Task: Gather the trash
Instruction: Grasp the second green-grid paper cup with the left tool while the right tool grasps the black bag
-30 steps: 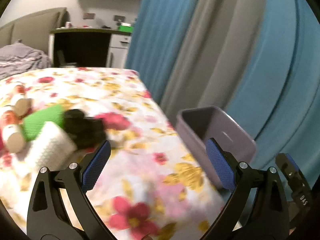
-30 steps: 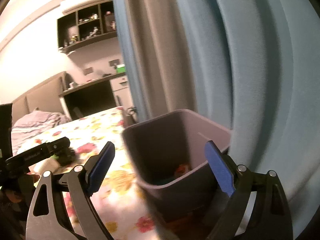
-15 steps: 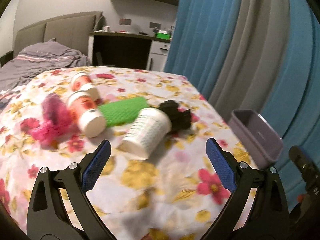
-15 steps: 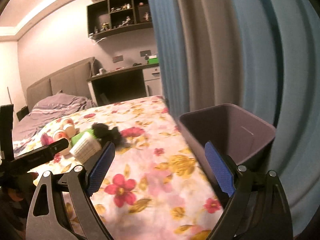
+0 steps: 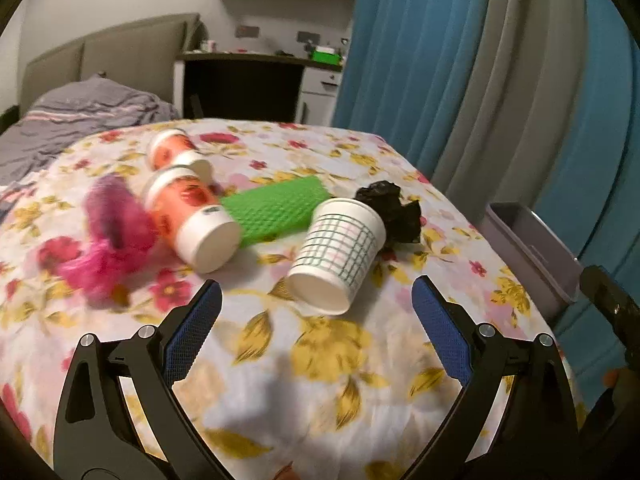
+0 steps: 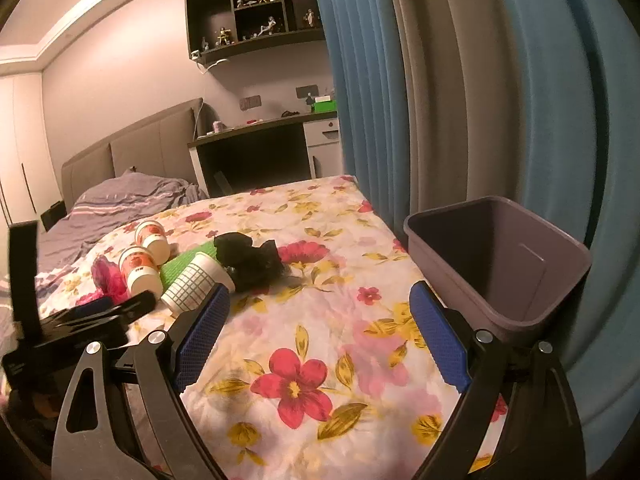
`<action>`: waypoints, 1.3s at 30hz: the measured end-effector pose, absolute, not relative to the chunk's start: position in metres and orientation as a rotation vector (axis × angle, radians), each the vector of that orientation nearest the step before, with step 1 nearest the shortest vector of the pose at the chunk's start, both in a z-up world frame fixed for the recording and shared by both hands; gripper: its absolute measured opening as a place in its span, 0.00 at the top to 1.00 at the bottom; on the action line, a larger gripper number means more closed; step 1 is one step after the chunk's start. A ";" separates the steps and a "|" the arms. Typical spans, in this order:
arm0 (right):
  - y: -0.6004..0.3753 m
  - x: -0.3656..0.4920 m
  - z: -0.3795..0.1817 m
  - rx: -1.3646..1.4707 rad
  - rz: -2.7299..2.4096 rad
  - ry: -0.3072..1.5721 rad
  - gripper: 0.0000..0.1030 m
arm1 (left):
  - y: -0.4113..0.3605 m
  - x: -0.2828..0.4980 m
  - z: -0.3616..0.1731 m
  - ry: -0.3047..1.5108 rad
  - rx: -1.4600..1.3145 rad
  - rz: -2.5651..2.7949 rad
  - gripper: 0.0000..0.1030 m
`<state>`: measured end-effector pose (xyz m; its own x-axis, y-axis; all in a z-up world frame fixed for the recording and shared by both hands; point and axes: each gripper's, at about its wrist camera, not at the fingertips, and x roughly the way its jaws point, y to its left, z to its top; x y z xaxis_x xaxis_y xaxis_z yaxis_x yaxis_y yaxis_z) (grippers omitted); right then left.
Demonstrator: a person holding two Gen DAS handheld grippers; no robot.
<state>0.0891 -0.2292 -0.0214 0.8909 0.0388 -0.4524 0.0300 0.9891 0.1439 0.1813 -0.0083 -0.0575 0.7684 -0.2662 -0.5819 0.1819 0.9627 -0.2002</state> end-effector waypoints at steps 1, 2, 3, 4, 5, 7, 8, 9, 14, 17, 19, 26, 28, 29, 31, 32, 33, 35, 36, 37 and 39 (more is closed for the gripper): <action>-0.229 0.090 -0.022 0.149 0.005 0.474 0.14 | -0.011 0.189 -0.060 0.661 -0.135 -0.260 0.08; -0.228 0.091 -0.022 0.149 0.005 0.475 0.14 | -0.012 0.194 -0.063 0.668 -0.129 -0.260 0.08; -0.228 0.092 -0.023 0.149 0.005 0.477 0.14 | -0.015 0.203 -0.068 0.678 -0.117 -0.262 0.09; -0.228 0.093 -0.023 0.148 0.005 0.479 0.14 | -0.016 0.208 -0.071 0.690 -0.113 -0.263 0.09; -0.228 0.094 -0.024 0.147 0.005 0.482 0.14 | -0.017 0.214 -0.075 0.708 -0.108 -0.262 0.09; -0.228 0.098 -0.025 0.144 0.006 0.488 0.14 | -0.020 0.226 -0.083 0.747 -0.100 -0.270 0.09; -0.228 0.100 -0.026 0.143 0.006 0.492 0.14 | -0.021 0.230 -0.086 0.770 -0.106 -0.281 0.09; -0.228 0.103 -0.026 0.142 0.006 0.496 0.14 | -0.023 0.233 -0.088 0.786 -0.115 -0.298 0.09; -0.226 0.113 -0.030 0.143 0.015 0.512 0.14 | -0.024 0.246 -0.092 0.812 -0.134 -0.325 0.18; -0.223 0.118 -0.031 0.139 0.023 0.520 0.14 | -0.029 0.254 -0.097 0.855 -0.120 -0.345 0.34; -0.221 0.121 -0.033 0.139 0.030 0.527 0.14 | -0.030 0.255 -0.099 0.866 -0.119 -0.358 0.39; -0.215 0.127 -0.037 0.137 0.044 0.546 0.14 | -0.018 0.241 -0.092 0.828 -0.145 -0.360 0.45; -0.215 0.129 -0.038 0.138 0.048 0.553 0.14 | -0.011 0.231 -0.085 0.805 -0.158 -0.360 0.45; -0.214 0.130 -0.038 0.138 0.051 0.555 0.14 | -0.005 0.224 -0.080 0.787 -0.170 -0.354 0.45; -0.212 0.134 -0.038 0.139 0.059 0.562 0.14 | 0.005 0.213 -0.071 0.754 -0.190 -0.329 0.45; -0.210 0.136 -0.038 0.140 0.066 0.565 0.14 | 0.010 0.208 -0.066 0.737 -0.199 -0.307 0.45; -0.208 0.139 -0.038 0.141 0.073 0.570 0.14 | 0.019 0.201 -0.058 0.711 -0.213 -0.267 0.45; -0.202 0.145 -0.037 0.138 0.089 0.575 0.14 | 0.029 0.194 -0.050 0.681 -0.228 -0.225 0.45; -0.198 0.150 -0.037 0.133 0.096 0.576 0.15 | 0.035 0.190 -0.045 0.663 -0.232 -0.194 0.45; -0.194 0.153 -0.036 0.128 0.100 0.577 0.15 | 0.041 0.187 -0.041 0.646 -0.229 -0.160 0.45; -0.185 0.162 -0.036 0.109 0.106 0.572 0.15 | 0.054 0.181 -0.036 0.616 -0.226 -0.096 0.45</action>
<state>0.1618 -0.1855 -0.0356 0.8359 0.1299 -0.5332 -0.0694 0.9888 0.1322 0.1813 0.0537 -0.0361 0.8127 -0.1557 -0.5615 0.0218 0.9711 -0.2378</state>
